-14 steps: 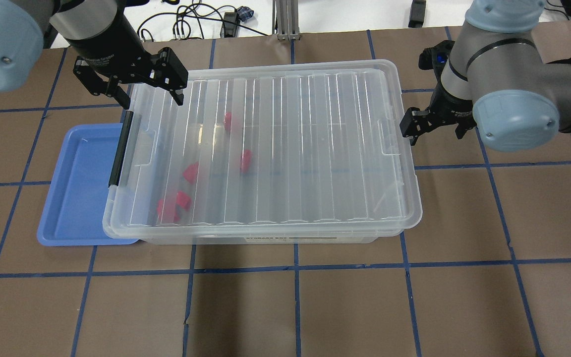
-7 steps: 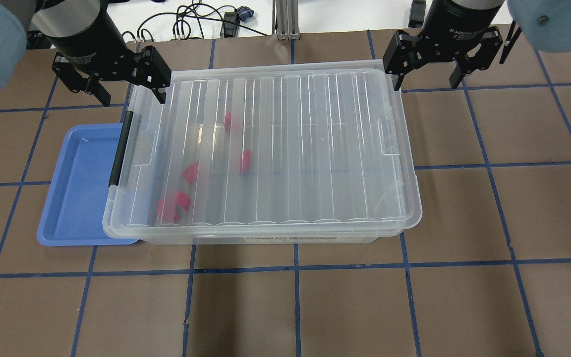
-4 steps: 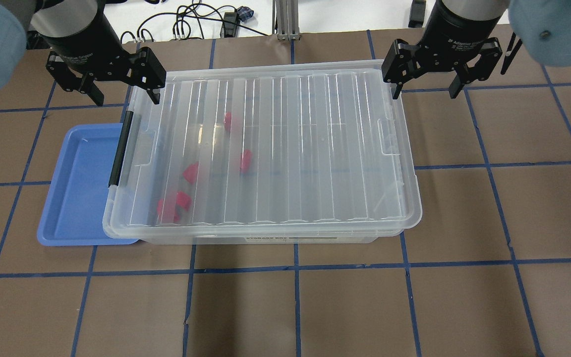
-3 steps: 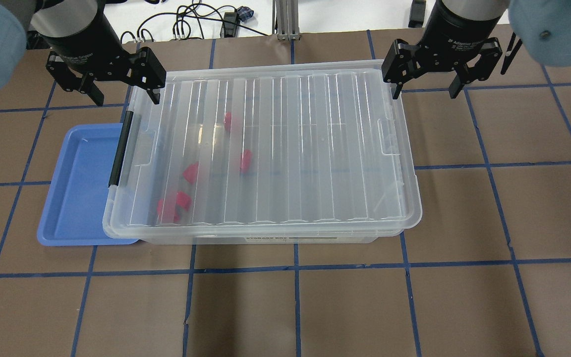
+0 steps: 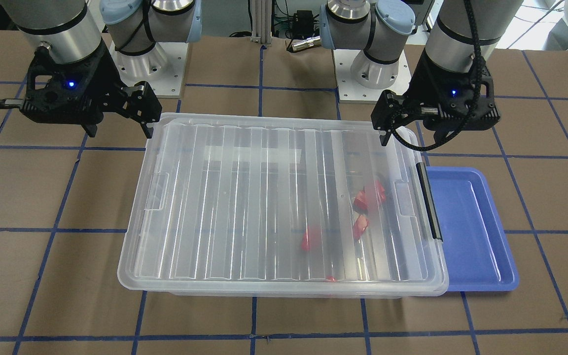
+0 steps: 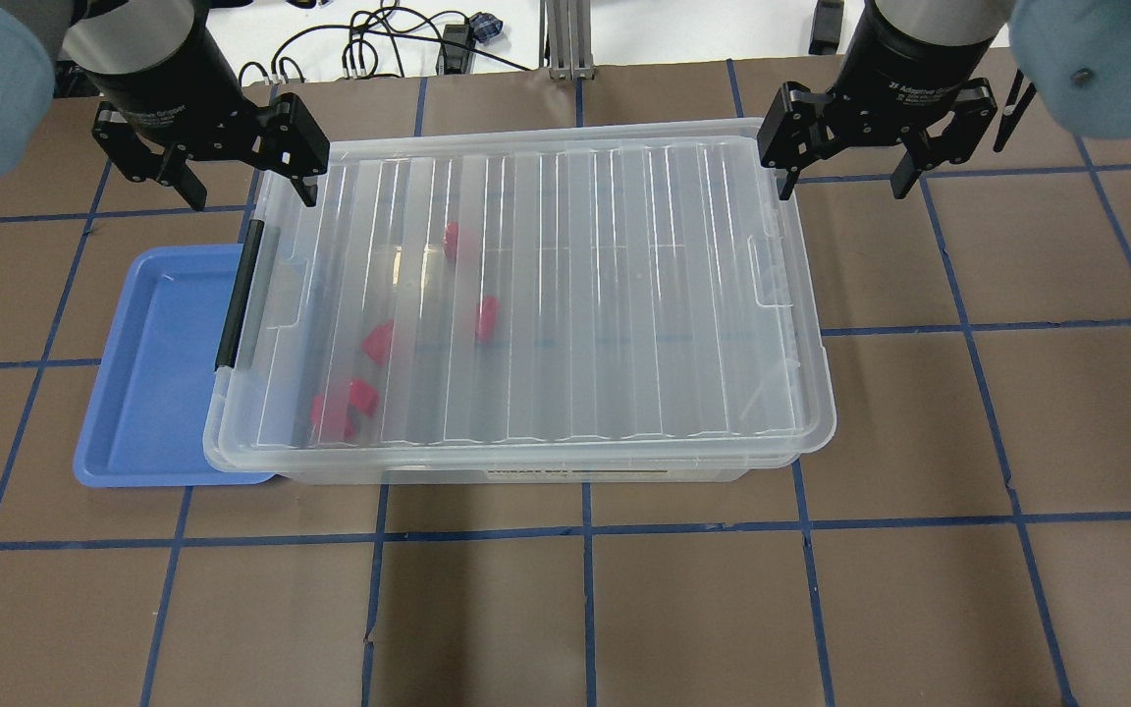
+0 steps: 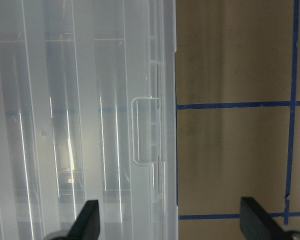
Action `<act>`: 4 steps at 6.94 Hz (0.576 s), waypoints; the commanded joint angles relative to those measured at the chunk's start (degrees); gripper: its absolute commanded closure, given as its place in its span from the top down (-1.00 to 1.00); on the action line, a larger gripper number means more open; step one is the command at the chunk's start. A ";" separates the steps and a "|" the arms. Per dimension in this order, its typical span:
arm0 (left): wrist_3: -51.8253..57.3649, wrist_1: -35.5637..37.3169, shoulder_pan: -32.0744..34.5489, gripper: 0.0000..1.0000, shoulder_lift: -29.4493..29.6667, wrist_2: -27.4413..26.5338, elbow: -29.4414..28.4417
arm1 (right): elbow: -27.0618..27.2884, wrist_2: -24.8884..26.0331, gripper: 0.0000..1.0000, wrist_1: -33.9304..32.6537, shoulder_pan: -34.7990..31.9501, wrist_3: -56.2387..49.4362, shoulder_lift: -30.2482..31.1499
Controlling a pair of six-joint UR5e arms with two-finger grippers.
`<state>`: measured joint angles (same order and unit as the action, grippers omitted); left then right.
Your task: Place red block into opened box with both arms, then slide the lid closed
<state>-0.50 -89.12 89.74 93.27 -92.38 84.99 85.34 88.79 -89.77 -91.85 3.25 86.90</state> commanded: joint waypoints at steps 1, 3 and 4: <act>-0.03 0.09 0.00 1.00 0.16 0.01 0.00 | 0.00 0.07 1.00 0.03 0.00 -0.09 -0.07; 0.06 0.00 0.00 1.00 0.07 0.01 0.00 | 0.00 -0.02 1.00 0.03 0.00 -0.09 0.02; 0.06 0.00 0.00 1.00 0.07 0.01 0.00 | 0.00 0.07 1.00 0.29 0.00 -0.09 -0.07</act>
<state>-0.47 -89.10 89.74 93.38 -92.37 84.99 85.34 88.82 -89.67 -91.84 3.19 86.87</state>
